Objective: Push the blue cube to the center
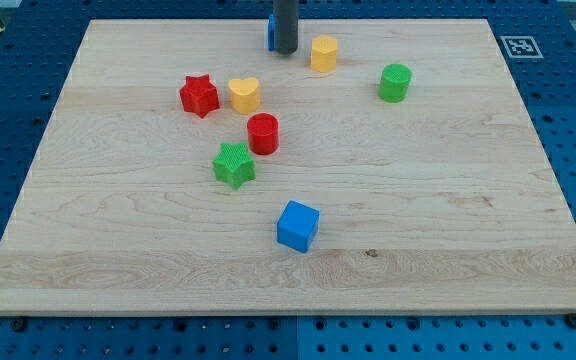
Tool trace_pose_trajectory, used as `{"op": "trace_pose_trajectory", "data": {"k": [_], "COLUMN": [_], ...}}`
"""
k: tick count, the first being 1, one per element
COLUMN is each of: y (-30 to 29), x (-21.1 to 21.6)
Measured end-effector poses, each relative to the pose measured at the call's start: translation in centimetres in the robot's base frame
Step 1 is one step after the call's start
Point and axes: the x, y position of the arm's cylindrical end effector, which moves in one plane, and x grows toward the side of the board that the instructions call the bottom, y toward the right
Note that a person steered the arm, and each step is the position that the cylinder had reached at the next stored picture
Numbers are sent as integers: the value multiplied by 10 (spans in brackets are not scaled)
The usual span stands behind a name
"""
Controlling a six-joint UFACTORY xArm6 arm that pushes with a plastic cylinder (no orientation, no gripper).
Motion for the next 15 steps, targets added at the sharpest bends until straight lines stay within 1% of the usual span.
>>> {"op": "trace_pose_trajectory", "data": {"k": [1, 2, 3, 4, 5, 6, 7, 8, 9, 10, 11, 12, 13, 14, 15], "y": [26, 72, 89, 82, 91, 107, 108, 88, 9, -46, -44, -13, 39, 42, 50], "x": [7, 26, 46, 80, 136, 210, 299, 343, 343, 309, 297, 299, 299, 303, 330]}}
